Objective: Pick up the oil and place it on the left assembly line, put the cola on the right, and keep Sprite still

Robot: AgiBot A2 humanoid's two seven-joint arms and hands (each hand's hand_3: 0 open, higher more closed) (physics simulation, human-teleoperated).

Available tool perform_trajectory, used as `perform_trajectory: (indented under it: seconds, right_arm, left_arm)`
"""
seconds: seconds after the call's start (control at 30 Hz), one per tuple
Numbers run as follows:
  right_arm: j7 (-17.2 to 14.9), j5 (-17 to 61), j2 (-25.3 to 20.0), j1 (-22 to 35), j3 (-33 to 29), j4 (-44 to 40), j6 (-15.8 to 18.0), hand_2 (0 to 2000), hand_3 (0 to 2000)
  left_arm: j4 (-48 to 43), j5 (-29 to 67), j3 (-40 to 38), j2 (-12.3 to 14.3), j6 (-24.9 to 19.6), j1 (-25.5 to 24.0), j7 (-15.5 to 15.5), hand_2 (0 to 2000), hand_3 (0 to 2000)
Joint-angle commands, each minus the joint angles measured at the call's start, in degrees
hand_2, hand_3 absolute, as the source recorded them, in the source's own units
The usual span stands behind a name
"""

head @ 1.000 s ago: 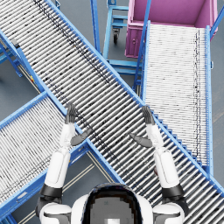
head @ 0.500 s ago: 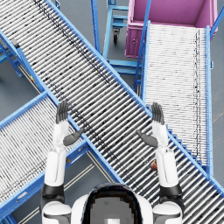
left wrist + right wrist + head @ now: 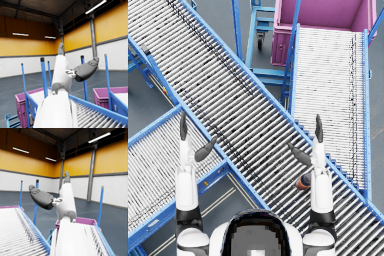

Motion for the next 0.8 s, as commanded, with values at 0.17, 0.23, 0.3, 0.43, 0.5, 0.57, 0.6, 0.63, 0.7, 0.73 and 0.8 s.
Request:
perform_trajectory:
  seconds: [0.17, 0.23, 0.3, 0.43, 0.5, 0.57, 0.6, 0.63, 0.7, 0.73, 0.8]
  right_arm:
    - [0.0, 0.3, -0.4, 1.3, -3.6, 0.2, 0.0, 0, 0]
    - [0.0, 0.3, -0.5, 2.0, -3.9, 0.4, 0.0, 0, 0]
    - [0.0, 0.3, -0.6, 1.8, -4.1, 0.6, 0.0, 0, 0]
    - [0.0, 0.3, -0.9, 1.8, -4.1, 0.3, 0.0, 0, 0]
    - [0.0, 0.3, -1.0, 2.0, -4.4, 0.0, 0.0, 0, 0]
    - [0.0, 0.3, -1.1, 2.0, -4.4, 0.0, 0.0, 0, 0]
    - [0.0, 0.3, -1.2, 2.0, -4.5, 0.0, 0.0, 0, 0]
    - [0.0, 0.3, -1.2, 1.9, -4.6, 0.3, 0.0, 0, 0]
    - [0.0, 0.3, -1.4, 1.9, -4.4, 0.3, 0.0, 0, 0]
    - [0.0, 0.3, -1.4, 1.9, -4.5, 0.3, 0.0, 0, 0]
    - [0.0, 0.3, -1.5, 1.9, -4.6, 0.3, 0.0, 0, 0]
  left_arm:
    - [0.0, 0.4, -3.2, 0.1, 0.0, 1.6, 0.0, 0, 0]
    - [0.1, 0.4, -3.7, 0.2, 0.0, 1.8, 0.0, 0, 0]
    - [0.2, 0.4, -3.2, 0.4, 0.0, 1.0, 0.0, 0, 0]
    - [0.0, 0.4, -3.8, 0.5, 0.0, 1.1, 0.0, 0, 0]
    - [0.0, 0.4, -3.8, 0.5, 0.0, 1.1, 0.0, 0, 0]
    - [-0.3, 0.4, -3.8, 0.5, 0.0, 2.0, 0.0, 0, 0]
    - [-0.3, 0.4, -3.8, 0.5, 0.0, 2.0, 0.0, 0, 0]
    - [-0.1, 0.4, -3.7, 0.7, 0.0, 1.3, 0.0, 0, 0]
    - [-0.3, 0.4, -3.7, 0.7, 0.0, 1.8, 0.0, 0, 0]
    - [-0.3, 0.4, -3.9, 0.7, 0.0, 1.8, 0.0, 0, 0]
    - [0.0, 0.4, -3.9, 0.8, 0.0, 1.9, 0.0, 0, 0]
